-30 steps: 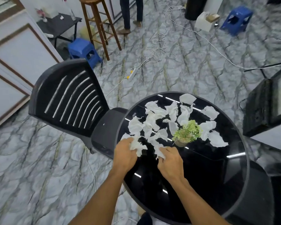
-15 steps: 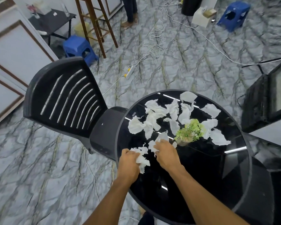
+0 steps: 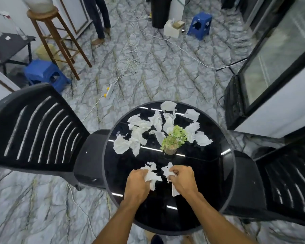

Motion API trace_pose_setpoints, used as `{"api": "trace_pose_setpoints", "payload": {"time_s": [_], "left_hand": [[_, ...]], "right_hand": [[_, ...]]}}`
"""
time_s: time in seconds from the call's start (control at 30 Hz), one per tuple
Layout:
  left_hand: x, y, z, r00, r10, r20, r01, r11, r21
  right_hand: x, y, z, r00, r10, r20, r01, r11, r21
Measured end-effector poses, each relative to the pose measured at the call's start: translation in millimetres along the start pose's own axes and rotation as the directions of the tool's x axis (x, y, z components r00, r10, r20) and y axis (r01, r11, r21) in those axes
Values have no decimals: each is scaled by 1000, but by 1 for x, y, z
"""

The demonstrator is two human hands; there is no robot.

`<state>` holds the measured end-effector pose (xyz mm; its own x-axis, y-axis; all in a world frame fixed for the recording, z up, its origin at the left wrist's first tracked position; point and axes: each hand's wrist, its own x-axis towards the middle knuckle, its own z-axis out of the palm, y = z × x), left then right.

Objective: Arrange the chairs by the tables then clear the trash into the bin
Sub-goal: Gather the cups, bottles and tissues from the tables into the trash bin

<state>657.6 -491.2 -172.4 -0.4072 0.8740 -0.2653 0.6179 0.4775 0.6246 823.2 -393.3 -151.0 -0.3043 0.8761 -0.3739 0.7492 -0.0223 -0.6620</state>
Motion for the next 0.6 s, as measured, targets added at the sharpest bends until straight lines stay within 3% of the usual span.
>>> {"api": "trace_pose_setpoints", "payload": {"time_s": [0.33,0.6], "left_hand": [[-16,108,54,969,216,121,-216,976,-15],[-97,232,150,847,461,264,-472,881,-24]], "right_hand": [[-65,82,-95,944,132,-301,-58,968,243],[-189,206,-176,771,328,-546,-101,909,405]]}}
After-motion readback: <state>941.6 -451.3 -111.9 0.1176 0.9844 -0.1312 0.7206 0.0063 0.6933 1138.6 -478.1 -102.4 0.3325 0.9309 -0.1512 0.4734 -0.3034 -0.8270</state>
